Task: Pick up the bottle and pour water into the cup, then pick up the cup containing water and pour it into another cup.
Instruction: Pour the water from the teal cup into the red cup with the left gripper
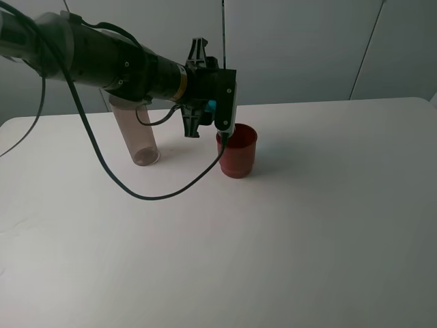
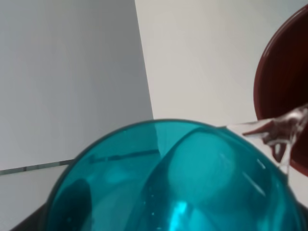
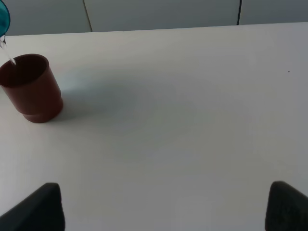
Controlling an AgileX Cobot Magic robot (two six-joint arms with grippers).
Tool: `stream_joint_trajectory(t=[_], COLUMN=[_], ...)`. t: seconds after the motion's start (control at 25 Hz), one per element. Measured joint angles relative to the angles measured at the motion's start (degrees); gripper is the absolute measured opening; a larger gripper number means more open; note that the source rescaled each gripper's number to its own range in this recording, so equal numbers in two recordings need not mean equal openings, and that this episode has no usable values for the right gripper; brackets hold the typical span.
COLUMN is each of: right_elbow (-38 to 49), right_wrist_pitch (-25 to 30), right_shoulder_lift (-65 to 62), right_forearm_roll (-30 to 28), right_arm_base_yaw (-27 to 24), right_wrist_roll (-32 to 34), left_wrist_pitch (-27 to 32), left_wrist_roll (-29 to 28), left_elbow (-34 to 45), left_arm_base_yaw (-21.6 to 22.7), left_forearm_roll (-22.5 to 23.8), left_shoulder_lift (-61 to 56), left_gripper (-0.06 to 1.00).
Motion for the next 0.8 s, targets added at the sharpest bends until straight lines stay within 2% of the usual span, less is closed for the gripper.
stream_joint_trajectory(t=[0.8], right_elbow=[0.0], right_wrist_pitch=[0.0], right_shoulder_lift=[0.0], right_forearm_roll=[0.0], right_arm_base_yaw=[0.0], right_wrist_roll=[0.0], left_wrist_pitch=[2.3], left_wrist_roll=[7.8], left_elbow=[0.0], left_arm_base_yaw=[-1.1], left_forearm_roll=[0.0], left_shoulder_lift=[0.0], left_gripper=[0.06])
